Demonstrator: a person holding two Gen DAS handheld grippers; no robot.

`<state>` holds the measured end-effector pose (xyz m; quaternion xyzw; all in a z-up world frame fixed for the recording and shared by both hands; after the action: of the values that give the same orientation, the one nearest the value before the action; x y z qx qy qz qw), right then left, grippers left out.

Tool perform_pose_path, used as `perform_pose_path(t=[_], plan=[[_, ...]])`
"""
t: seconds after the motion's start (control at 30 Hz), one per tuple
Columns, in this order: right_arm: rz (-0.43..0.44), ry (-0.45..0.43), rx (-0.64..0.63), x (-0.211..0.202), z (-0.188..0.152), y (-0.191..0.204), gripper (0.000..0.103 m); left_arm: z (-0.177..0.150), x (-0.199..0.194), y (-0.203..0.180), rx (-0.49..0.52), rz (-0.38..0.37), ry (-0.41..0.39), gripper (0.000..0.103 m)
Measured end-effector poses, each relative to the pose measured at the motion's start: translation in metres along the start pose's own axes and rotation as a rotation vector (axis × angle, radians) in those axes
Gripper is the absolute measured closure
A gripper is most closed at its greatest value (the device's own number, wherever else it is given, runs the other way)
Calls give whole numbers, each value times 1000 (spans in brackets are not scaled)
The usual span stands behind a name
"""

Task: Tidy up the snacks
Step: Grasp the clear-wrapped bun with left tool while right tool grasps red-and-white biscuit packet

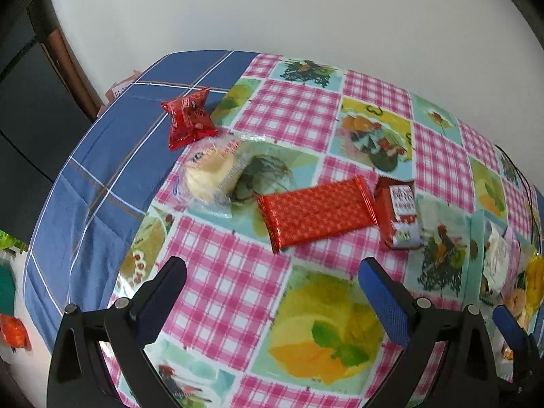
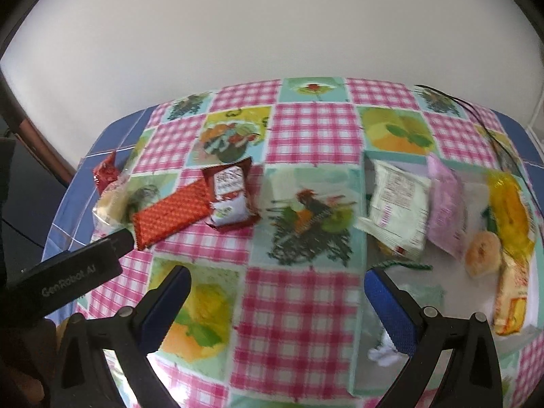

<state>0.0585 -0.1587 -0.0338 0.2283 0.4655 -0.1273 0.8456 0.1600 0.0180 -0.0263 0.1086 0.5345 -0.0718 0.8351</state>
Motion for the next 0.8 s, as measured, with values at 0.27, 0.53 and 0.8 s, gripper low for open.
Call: perform_pose_path(t=[0.27,0.53,0.8], plan=[[30,12,-42,25,14,24,0,25,6,23,12,48,-58,2],[19,12,-51,62,31,32,0,48,45,55,55,93,-35,2],[9,28,-76,97,37,44,6,57,80,74,50,68,0,5]])
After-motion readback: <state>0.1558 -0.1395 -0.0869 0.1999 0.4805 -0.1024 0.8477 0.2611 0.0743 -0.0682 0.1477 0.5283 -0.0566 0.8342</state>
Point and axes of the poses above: each gripper's, at about its wrist camera, not at the fingertips, and x roughly the way its jaws point, y to its left, z to its top, the point moved 1 cm from there along x, roughly the way its jaws point, and after that the axes turned 11 degrees about x, right-handed, at the moved point
